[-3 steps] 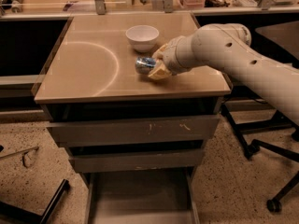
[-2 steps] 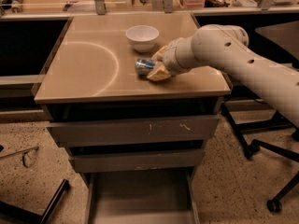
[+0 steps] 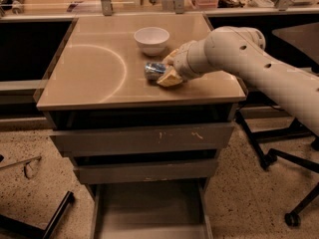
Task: Pick redbull can from bottom drawer and place on counter
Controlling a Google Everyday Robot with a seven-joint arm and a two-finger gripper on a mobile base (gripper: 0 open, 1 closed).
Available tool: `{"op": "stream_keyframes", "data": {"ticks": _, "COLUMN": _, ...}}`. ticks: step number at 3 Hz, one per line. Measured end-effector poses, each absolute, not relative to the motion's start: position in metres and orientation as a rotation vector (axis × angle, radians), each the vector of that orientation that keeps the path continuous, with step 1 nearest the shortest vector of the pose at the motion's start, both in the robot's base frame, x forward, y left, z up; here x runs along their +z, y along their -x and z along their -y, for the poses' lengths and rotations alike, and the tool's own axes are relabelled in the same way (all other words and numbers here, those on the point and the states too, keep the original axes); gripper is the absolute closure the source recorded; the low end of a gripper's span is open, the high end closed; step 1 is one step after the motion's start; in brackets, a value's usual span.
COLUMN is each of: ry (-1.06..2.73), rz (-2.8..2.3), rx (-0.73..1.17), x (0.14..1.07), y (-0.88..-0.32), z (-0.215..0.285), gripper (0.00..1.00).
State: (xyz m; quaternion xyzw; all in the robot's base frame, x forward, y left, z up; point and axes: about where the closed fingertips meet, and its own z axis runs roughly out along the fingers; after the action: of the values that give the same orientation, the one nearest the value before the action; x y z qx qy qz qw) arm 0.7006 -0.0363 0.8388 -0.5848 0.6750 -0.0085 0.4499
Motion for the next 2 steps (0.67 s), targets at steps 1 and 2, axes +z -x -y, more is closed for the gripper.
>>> {"op": "stream_keyframes", "data": {"ticks": 1, "ry": 1.446, "rz": -1.669, "rx": -0.021, "x": 0.8388, "y": -0.7006, "z": 0.0363, "gripper": 0.59}}
{"op": "stream_keyframes", "data": {"ticks": 2, "ry": 1.446, "rz": -1.669, "rx": -0.021, "x": 0.8388, "y": -0.7006, "z": 0.0362, "gripper": 0.36}}
